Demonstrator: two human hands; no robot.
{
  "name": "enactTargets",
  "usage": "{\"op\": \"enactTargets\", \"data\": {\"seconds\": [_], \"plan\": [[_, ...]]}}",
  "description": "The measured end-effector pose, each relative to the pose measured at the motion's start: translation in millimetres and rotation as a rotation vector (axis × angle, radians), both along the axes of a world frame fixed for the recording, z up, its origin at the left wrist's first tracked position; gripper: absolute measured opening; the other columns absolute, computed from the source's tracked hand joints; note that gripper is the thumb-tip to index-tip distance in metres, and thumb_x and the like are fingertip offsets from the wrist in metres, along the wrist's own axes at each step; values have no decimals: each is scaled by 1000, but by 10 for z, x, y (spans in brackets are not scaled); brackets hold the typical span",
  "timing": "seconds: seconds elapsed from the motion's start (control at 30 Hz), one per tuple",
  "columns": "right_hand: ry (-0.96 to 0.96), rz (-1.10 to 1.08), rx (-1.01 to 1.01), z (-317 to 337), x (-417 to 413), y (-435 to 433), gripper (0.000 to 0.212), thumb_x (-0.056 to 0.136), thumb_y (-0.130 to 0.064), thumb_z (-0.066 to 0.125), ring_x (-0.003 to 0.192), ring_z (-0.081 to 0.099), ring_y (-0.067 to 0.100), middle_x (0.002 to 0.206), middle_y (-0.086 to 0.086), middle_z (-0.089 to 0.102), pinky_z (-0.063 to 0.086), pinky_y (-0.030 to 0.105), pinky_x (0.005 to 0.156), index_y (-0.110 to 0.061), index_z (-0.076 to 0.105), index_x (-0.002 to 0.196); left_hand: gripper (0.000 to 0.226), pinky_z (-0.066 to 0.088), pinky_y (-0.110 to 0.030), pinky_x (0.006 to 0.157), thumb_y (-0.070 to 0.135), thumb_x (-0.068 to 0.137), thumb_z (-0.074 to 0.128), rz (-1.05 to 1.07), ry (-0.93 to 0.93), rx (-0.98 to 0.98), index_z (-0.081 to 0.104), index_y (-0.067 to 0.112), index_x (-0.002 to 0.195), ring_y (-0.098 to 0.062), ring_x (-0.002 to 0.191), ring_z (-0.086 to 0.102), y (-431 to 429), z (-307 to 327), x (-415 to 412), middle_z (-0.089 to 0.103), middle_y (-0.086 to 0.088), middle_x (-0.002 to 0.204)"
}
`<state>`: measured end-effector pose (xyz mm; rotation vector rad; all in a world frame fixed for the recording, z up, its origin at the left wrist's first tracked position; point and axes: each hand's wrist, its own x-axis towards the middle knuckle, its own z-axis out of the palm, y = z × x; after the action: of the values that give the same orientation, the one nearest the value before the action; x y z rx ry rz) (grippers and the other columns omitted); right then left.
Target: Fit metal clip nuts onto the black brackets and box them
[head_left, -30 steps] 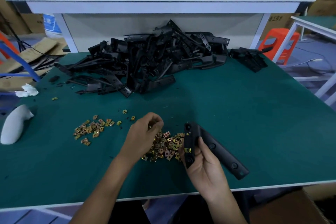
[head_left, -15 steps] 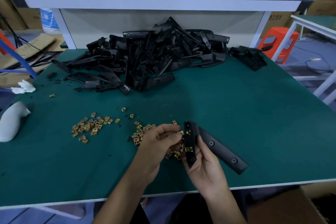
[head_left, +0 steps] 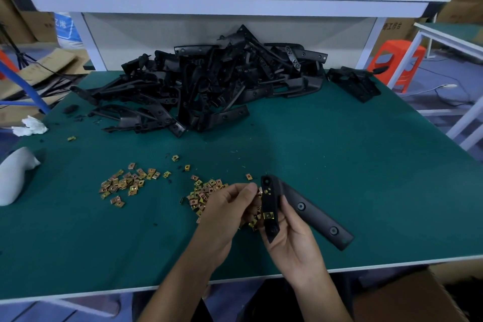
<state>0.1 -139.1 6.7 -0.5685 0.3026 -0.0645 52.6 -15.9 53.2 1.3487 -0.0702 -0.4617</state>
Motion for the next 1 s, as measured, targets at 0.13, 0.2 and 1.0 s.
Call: {"op": "enactTargets", "data": {"seconds": [0.13,0.2,1.0], "plan": [[13,-12,9,8,-2,19,38,99,-25,48,96,77,20,105,14,78,61,28,75,-7,82,103,21,44,-17,53,17,99,61,35,-110,63,71,10,82,-7,57,52,-28,-21,-5,64,1,66],[32,-34,-5,2,-1,25,36,98,-24,51,97,76,21,107,15,78,61,30,76,-7,81,106,21,44,-17,54,21,99,63,45,-190,124,72,15,81,-5,57,53,-34,-49,-12,65,4,66],[65,-426,-980,382,-905,5,25,103,-31,61,107,67,-5,114,-20,74,49,7,82,-44,70,123,22,45,-14,66,51,84,62,-199,-463,339,74,33,81,3,73,65,-311,61,-421,75,9,82]]}}
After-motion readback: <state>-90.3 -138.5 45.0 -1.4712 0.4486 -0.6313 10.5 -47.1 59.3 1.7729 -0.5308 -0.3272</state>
